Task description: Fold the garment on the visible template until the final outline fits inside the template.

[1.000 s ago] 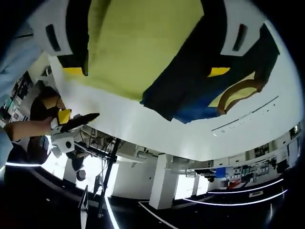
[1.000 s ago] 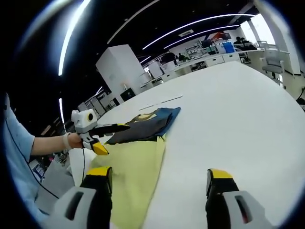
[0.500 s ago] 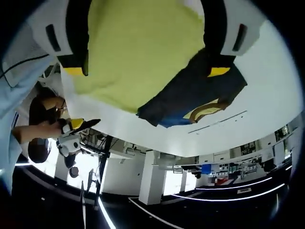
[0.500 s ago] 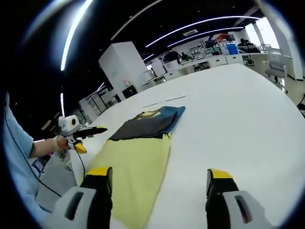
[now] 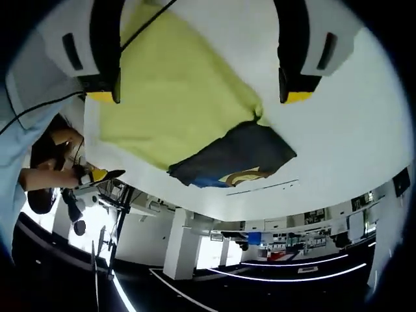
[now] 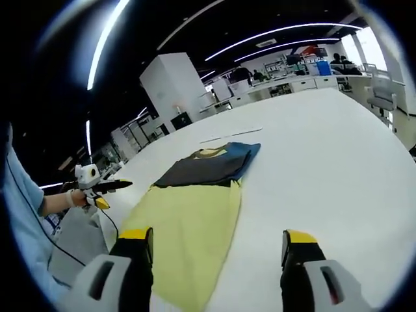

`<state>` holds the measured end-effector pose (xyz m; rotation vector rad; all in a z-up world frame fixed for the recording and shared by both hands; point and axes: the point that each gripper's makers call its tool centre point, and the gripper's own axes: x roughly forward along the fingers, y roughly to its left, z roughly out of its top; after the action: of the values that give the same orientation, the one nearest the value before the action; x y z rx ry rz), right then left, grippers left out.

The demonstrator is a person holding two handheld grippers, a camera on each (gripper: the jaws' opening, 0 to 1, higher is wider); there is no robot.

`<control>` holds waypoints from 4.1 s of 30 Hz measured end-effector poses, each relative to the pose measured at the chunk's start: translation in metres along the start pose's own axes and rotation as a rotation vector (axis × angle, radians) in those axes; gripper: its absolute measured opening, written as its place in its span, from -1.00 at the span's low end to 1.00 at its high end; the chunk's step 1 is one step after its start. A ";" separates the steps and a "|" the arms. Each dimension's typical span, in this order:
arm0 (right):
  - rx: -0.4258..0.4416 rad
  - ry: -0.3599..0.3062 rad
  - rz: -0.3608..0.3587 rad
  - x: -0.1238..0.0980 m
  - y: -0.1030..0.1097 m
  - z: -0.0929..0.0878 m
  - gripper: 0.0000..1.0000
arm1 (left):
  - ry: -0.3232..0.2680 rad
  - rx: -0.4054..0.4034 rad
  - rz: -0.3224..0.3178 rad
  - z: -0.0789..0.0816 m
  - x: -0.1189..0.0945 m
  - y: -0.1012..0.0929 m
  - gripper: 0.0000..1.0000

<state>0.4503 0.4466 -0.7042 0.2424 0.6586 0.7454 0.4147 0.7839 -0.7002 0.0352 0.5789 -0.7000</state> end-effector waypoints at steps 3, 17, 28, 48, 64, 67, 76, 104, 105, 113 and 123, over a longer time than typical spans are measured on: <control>-0.005 0.011 0.006 -0.001 0.002 -0.003 0.63 | 0.021 0.002 0.018 -0.008 -0.015 0.004 0.97; -0.013 0.051 0.013 -0.004 0.006 -0.020 0.60 | 0.032 -0.037 0.076 -0.026 -0.051 0.011 0.93; -0.058 0.162 0.013 -0.014 0.009 -0.054 0.42 | 0.151 -0.112 -0.005 -0.064 -0.049 -0.020 0.49; -0.027 0.291 0.073 -0.033 0.024 -0.092 -0.02 | 0.315 -0.282 -0.126 -0.112 -0.054 -0.067 -0.36; 0.100 0.330 0.119 -0.026 0.034 -0.103 -0.70 | 0.296 -0.447 -0.103 -0.116 -0.049 -0.064 -0.68; 0.135 0.323 0.112 -0.023 0.031 -0.103 -0.85 | 0.292 -0.489 -0.097 -0.118 -0.045 -0.059 -0.85; 0.206 0.334 0.090 -0.022 0.029 -0.106 -1.00 | 0.302 -0.534 -0.091 -0.119 -0.043 -0.058 -0.99; 0.327 0.350 0.171 -0.048 0.068 -0.125 -1.00 | 0.354 -0.570 -0.076 -0.126 -0.074 -0.063 -1.00; 0.336 0.345 0.171 -0.048 0.067 -0.123 -1.00 | 0.354 -0.572 -0.075 -0.127 -0.074 -0.063 -1.00; 0.445 0.267 0.224 -0.050 0.069 -0.094 -1.00 | 0.311 -0.546 -0.094 -0.098 -0.074 -0.052 -1.00; 0.520 0.059 0.283 -0.034 0.059 -0.013 -1.00 | 0.141 -0.475 -0.080 -0.010 -0.067 -0.017 -1.00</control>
<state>0.3916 0.4648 -0.6730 0.8056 0.8796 0.8433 0.3576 0.8130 -0.6718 -0.3844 0.8737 -0.6259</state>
